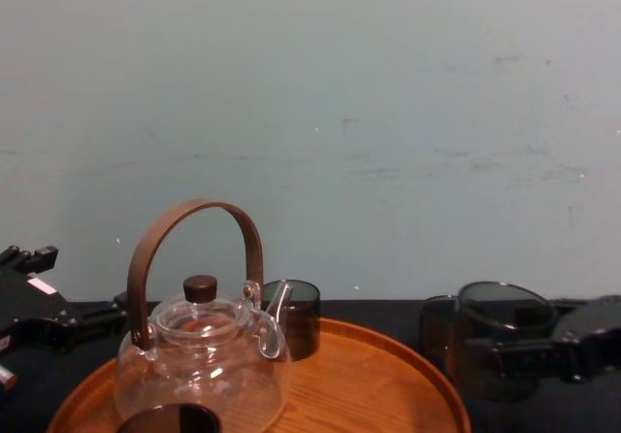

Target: Pick up the glass from the table and place it on the tray.

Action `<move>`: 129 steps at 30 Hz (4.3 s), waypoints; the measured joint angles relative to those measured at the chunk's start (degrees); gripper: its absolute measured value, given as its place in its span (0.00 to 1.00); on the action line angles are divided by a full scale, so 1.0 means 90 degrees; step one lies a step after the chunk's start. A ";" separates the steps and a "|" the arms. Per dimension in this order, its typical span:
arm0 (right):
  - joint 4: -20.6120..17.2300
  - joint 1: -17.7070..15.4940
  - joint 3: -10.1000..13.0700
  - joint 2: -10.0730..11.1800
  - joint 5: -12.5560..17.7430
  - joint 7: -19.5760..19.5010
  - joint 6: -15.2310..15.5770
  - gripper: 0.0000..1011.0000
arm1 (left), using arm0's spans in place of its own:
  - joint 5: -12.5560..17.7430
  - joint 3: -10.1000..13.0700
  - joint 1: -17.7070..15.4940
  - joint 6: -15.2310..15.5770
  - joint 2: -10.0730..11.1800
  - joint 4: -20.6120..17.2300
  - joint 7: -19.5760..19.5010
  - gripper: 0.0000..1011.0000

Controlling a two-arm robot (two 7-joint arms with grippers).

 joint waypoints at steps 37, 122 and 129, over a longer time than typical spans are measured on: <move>0.1841 0.1288 -0.0748 -0.1345 -0.0640 -0.0212 -0.0609 0.89 | 0.0000 0.0000 0.0000 0.0000 0.0000 0.0000 0.0000 0.99; 0.3300 0.1583 -0.0842 -0.2146 -0.1796 -0.0063 -0.1492 0.99 | 0.0000 0.0000 0.0000 0.0000 0.0000 0.0000 0.0000 0.99; 0.3300 0.1586 -0.0842 -0.2146 -0.1791 -0.0058 -0.1488 0.99 | 0.0000 0.0000 0.0000 0.0000 0.0000 0.0000 0.0000 0.99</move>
